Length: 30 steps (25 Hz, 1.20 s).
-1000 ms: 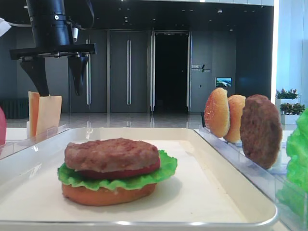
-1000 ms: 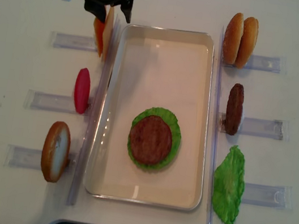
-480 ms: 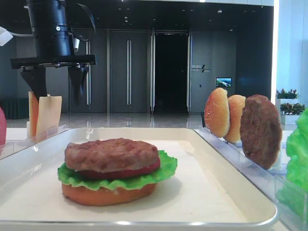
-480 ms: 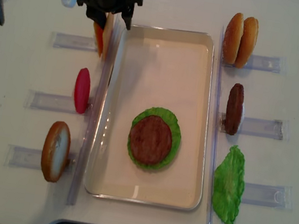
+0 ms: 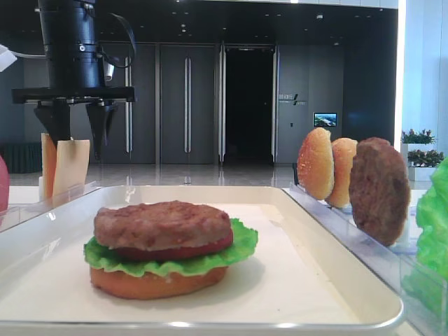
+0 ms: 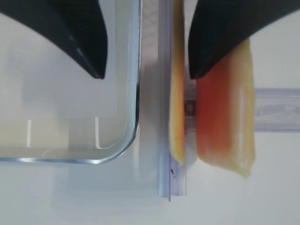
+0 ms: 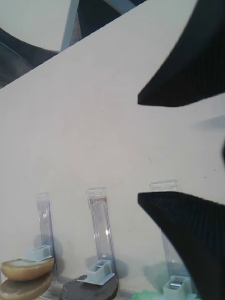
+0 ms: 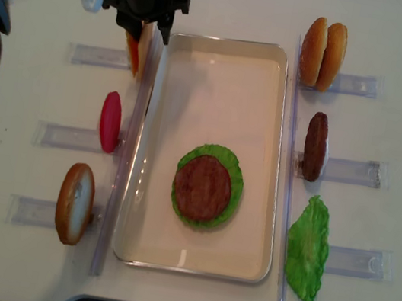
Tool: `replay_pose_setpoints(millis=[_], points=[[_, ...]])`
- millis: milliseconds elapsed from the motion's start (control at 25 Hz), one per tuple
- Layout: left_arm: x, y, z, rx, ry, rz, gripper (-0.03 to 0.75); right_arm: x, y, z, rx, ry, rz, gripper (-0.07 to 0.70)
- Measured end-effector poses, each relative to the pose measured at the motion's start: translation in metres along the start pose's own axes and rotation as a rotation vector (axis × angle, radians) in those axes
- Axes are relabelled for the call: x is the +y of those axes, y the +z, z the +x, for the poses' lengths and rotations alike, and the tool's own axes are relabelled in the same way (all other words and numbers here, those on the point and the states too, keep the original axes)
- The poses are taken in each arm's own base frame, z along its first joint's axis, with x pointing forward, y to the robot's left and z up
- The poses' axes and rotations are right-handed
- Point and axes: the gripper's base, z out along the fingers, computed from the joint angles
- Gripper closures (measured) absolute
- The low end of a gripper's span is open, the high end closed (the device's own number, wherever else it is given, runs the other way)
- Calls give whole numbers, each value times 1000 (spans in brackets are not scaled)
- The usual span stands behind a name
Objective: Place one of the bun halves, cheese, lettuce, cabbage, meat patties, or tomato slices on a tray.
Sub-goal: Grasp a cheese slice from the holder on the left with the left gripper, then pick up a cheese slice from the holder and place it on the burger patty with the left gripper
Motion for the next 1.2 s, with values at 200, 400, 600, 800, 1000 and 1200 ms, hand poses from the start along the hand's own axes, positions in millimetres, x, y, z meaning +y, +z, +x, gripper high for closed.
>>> replay_pose_setpoints(millis=[200,400,600,800,1000,1200], points=[[1,0,1,6,3,-7,507,0,0,0,0,0,0,217],[1,0,1,6,9,-16,659,0,0,0,0,0,0,217],[2,0,1,9,32,-21,681,0,0,0,0,0,0,217],[2,-2,3,36,44,-19,681,0,0,0,0,0,0,217],[-4,-22,7,58,45,79,682,0,0,0,0,0,0,217],[-9,-49,9,30,48,175,683,0,0,0,0,0,0,217]])
